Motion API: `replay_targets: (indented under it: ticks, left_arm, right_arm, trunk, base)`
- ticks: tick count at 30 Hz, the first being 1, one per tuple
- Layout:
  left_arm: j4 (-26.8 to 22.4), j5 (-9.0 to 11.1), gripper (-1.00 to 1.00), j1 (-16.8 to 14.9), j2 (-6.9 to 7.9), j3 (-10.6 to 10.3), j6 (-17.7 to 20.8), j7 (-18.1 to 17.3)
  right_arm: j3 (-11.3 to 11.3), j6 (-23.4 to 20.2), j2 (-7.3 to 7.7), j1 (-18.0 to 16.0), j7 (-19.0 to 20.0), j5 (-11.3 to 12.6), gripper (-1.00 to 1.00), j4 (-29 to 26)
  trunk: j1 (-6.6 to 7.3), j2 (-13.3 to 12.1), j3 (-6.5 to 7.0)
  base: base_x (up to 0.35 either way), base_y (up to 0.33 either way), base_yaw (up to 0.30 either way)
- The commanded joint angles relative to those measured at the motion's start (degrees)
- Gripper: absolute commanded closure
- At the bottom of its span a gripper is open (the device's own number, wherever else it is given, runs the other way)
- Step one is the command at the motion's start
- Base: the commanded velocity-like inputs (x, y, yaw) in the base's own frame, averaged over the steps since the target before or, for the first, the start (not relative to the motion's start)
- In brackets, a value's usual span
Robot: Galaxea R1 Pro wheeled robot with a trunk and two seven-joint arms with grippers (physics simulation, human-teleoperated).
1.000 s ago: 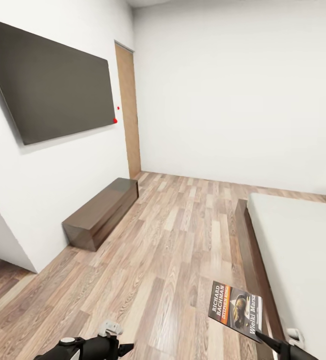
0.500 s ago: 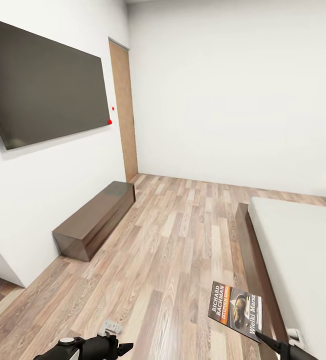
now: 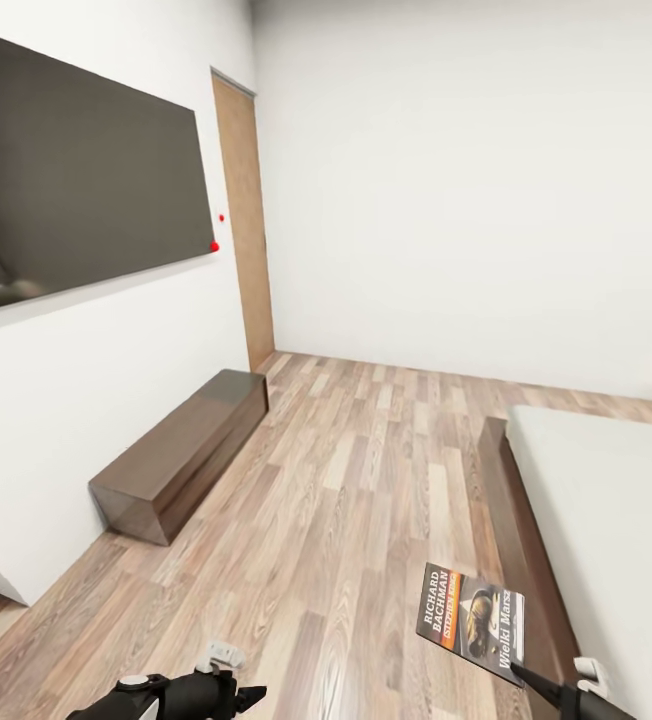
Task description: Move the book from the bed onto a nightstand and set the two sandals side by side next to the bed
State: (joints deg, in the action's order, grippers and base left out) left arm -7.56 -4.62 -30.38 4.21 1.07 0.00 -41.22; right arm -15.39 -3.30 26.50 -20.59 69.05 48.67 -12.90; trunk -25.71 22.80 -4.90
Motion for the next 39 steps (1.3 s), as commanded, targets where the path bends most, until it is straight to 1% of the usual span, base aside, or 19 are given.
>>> replay_targets:
  ticks: [1,27,28,30,31,32,34,35,37,39]
  left_arm:
    - [-0.08,-0.48,-1.00,-0.03,0.01,0.16,0.00,-0.18]
    - [-0.06,-0.48,-1.00,-0.03,-0.05,0.16,0.00,-0.18]
    - [-0.05,-0.51,-1.00,-0.03,-0.06,0.16,0.00,-0.18]
    - [-0.03,-0.55,-1.00,-0.03,-0.11,0.11,0.00,-0.14]
    - [-0.02,-0.56,-1.00,-0.03,-0.16,0.10,0.00,-0.09]
    - [-0.01,-0.56,-1.00,-0.03,-0.21,0.09,0.00,0.16]
    - [-0.01,-0.57,-1.00,-0.03,-0.34,0.08,0.00,1.44]
    - [0.01,-0.57,-1.00,-0.03,-0.39,0.06,0.00,2.83]
    - [0.06,-0.57,-1.00,-0.02,-0.43,0.02,0.00,3.99]
    - [0.17,-0.57,-1.00,-0.02,-0.48,0.00,0.00,4.45]
  right_arm:
    - [-0.25,-0.35,0.04,-0.07,0.13,0.63,1.00,-0.03]
    - [-0.25,-0.30,-0.03,-0.07,-0.35,0.57,1.00,-0.02]
    - [-0.28,-0.30,-0.23,-0.07,-0.40,0.56,1.00,0.02]
    - [-0.33,-0.20,-1.84,-0.07,-0.81,0.55,1.00,0.30]
    - [-0.37,-0.14,-2.69,-0.07,-1.96,0.55,1.00,0.76]
    - [-0.39,-0.07,-3.50,-0.07,-4.18,0.55,1.00,1.36]
    - [-0.41,0.13,-4.89,-0.07,-9.76,0.51,1.00,2.01]
    - [-0.42,0.78,-5.42,-0.07,-12.44,0.47,1.00,2.28]
    - [-0.43,1.44,-5.77,-0.07,-14.11,0.41,1.00,2.48]
    - [-0.43,1.69,-5.87,-0.07,-14.71,0.39,1.00,2.57]
  trunk:
    - [-0.07,0.12,-0.12]
    - [-0.07,0.12,-0.12]
    - [-0.07,0.12,-0.12]
    - [-0.07,0.12,-0.12]
    - [-0.07,0.12,-0.12]
    - [-0.07,0.12,-0.12]
    - [-0.07,0.12,-0.12]
    - [-0.07,0.12,-0.12]
    - [-0.07,0.12,-0.12]
    - [-0.07,0.12,-0.12]
  base:
    - [0.332,0.028,0.000]
    - [0.328,0.089,0.000]
    - [0.327,0.096,0.000]
    - [0.327,0.096,0.000]
    - [0.327,0.096,0.000]
    - [0.327,0.096,0.000]
    - [0.327,0.096,0.000]
    - [0.324,0.096,0.000]
    - [0.322,0.096,0.000]
    - [0.322,0.096,0.000]
